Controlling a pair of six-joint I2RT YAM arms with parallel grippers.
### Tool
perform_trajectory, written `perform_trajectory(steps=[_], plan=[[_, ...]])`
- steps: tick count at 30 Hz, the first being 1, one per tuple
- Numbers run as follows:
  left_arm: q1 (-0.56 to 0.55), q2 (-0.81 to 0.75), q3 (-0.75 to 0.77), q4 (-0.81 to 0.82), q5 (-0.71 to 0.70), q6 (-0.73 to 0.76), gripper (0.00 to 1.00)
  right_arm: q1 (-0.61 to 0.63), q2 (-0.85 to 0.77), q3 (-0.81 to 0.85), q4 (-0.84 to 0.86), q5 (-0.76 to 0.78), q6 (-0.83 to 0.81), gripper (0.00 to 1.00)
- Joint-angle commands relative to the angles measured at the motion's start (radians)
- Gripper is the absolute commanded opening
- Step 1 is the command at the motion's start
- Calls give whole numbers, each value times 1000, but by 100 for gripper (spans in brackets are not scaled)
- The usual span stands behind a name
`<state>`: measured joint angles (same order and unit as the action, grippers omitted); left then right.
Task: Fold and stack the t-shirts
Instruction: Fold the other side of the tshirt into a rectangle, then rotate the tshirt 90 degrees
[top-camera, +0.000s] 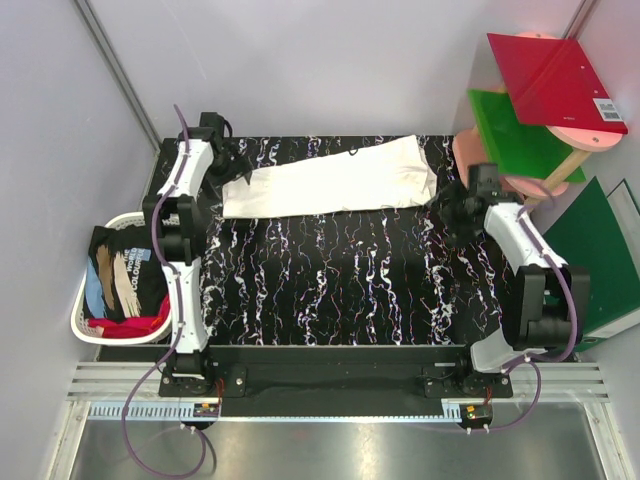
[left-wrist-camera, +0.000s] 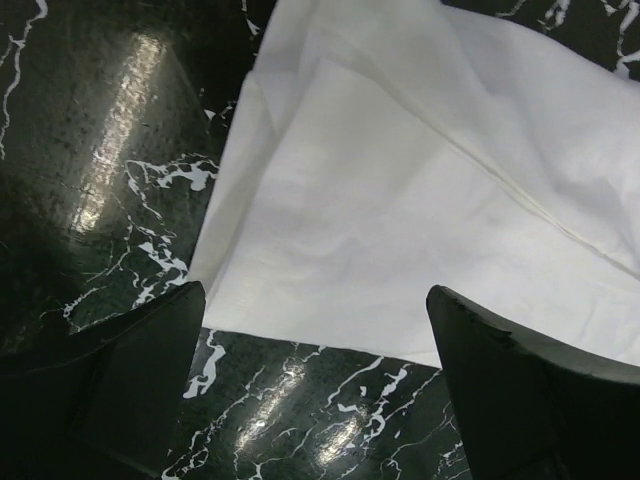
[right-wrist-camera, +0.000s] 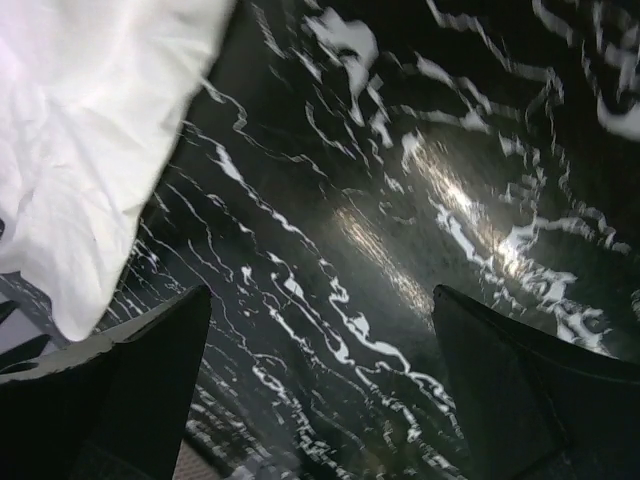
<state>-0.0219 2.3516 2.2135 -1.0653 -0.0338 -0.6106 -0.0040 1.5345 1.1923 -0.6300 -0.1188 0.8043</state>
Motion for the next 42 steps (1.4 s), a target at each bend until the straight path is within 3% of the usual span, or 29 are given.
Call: perform_trajectory(steps=[1,6,19,22,23,25,26,33,42], plan=[[20,-57,-41,51,-2,6,99,10,-57,-161,128,-180,318,100],[86,1,-12,71,84,2,99,10,-2,-232,266,-223,441,100],[123,106,17,85,195,-14,99,10,223,-330,671,-265,748,100],[122,120,20,96,224,-18,85,10,265,-315,708,-255,776,100],[122,127,21,97,232,-20,55,9,277,-307,719,-258,783,100],[123,130,14,97,245,-29,13,9,314,-277,740,-269,791,100],[122,133,9,96,248,-31,0,10,325,-264,740,-272,789,100],[116,75,-84,96,264,-15,0,9,398,-185,757,-292,800,99],[27,-113,-381,85,226,20,0,10,461,-93,733,-277,740,98]])
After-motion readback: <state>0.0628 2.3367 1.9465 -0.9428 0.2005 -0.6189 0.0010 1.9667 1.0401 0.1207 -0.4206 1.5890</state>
